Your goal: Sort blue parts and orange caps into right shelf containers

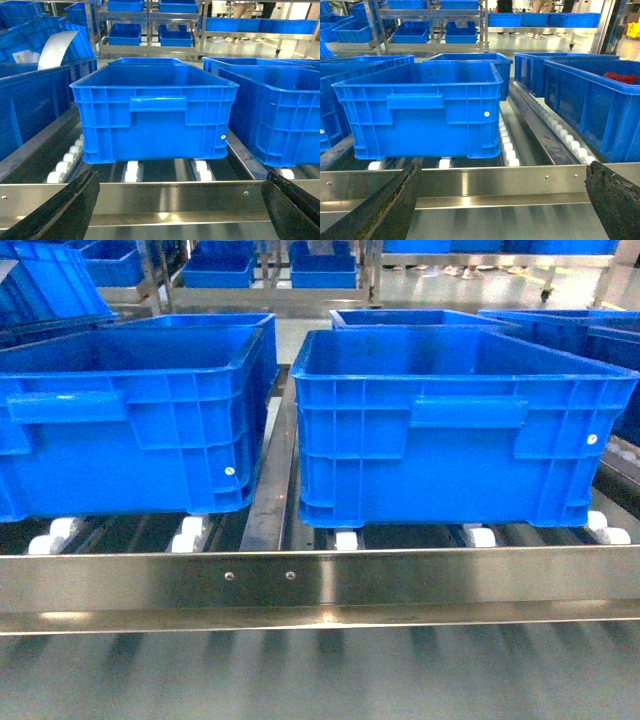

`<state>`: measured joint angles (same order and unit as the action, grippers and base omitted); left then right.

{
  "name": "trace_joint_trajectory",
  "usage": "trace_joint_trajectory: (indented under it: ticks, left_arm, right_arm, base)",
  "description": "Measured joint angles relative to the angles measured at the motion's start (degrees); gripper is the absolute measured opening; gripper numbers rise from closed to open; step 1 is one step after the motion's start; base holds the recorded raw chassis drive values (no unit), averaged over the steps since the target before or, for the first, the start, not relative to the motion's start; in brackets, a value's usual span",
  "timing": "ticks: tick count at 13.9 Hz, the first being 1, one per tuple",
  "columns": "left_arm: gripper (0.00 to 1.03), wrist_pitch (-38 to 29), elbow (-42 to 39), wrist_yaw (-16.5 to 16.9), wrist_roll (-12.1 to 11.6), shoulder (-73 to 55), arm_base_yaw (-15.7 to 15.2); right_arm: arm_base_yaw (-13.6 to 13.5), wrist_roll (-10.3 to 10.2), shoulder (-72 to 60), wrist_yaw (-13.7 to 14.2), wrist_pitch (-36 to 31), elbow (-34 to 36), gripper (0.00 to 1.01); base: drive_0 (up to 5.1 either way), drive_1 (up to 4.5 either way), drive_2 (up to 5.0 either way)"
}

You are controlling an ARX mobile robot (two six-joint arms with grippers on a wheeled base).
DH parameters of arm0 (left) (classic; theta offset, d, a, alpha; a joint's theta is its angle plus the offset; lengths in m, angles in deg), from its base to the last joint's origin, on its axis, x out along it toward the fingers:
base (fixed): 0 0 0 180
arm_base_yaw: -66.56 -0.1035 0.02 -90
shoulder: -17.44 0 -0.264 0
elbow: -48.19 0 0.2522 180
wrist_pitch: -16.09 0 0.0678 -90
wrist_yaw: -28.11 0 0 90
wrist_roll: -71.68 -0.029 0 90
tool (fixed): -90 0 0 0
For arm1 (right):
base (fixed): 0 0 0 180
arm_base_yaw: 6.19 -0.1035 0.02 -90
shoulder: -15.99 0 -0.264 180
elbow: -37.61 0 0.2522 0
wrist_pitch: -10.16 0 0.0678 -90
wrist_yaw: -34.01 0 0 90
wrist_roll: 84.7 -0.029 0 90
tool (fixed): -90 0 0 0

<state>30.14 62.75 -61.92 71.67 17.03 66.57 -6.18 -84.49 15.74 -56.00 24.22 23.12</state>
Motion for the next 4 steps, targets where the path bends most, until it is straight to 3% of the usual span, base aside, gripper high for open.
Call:
trace_joint_trajectory:
  ticks: [4]
  left_arm:
    - [0.98,0.0,0.0,0.0,0.0,0.0,0.0]
  right_arm:
    - [0.0,0.0,0.0,0.0,0.0,0.0,0.98]
  base:
    - [0.0,0.0,0.0]
